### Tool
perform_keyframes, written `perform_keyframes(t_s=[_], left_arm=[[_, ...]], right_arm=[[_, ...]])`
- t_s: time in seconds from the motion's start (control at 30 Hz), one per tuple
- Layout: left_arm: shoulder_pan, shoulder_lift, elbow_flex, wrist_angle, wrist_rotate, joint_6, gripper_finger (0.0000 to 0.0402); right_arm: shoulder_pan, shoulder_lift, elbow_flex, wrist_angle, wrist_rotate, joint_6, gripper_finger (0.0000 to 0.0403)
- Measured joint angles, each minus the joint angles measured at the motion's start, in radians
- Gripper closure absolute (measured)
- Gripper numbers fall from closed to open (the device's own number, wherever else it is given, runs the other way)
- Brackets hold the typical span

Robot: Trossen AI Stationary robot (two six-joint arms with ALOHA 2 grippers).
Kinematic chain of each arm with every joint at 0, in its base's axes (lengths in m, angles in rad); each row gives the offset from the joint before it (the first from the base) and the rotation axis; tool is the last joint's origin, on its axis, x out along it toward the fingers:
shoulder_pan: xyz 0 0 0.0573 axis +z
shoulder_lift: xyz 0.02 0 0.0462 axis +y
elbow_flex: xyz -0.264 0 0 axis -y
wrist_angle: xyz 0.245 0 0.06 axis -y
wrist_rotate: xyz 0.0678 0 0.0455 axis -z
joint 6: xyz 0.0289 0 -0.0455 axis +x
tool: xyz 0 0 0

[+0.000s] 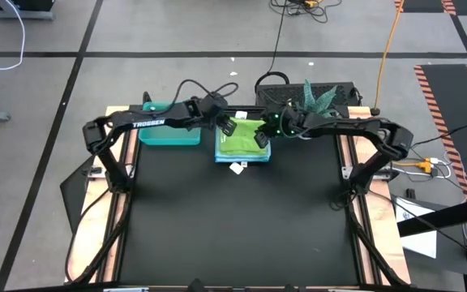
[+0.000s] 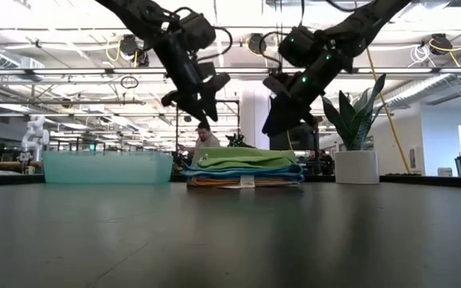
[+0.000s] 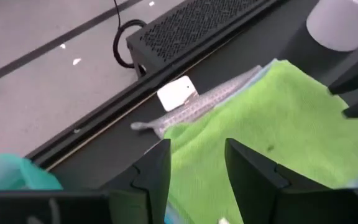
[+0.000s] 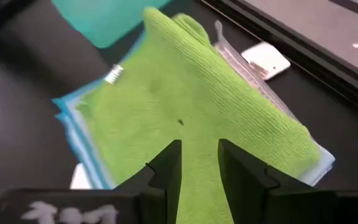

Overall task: Fold microfiber towels
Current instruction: Stack the folded green microfiber towel on top of the folded light blue microfiber towel

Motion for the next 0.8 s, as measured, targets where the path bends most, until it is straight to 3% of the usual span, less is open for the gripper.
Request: perform_keyframes(t_s=[0.3,0.8], left_arm=[[0.012,0.123,0.000,0.121,0.044,0.016,0.0248],[0.014,0.244,0.000,0.107,0.088,-0.021,0.0248]], right_arm=[[-0.043,0.096,0.000,0.039,0.003,0.006,0.0307],[-0.073,0.168,0.000,0.039,-0.024,0.060,0.0307]])
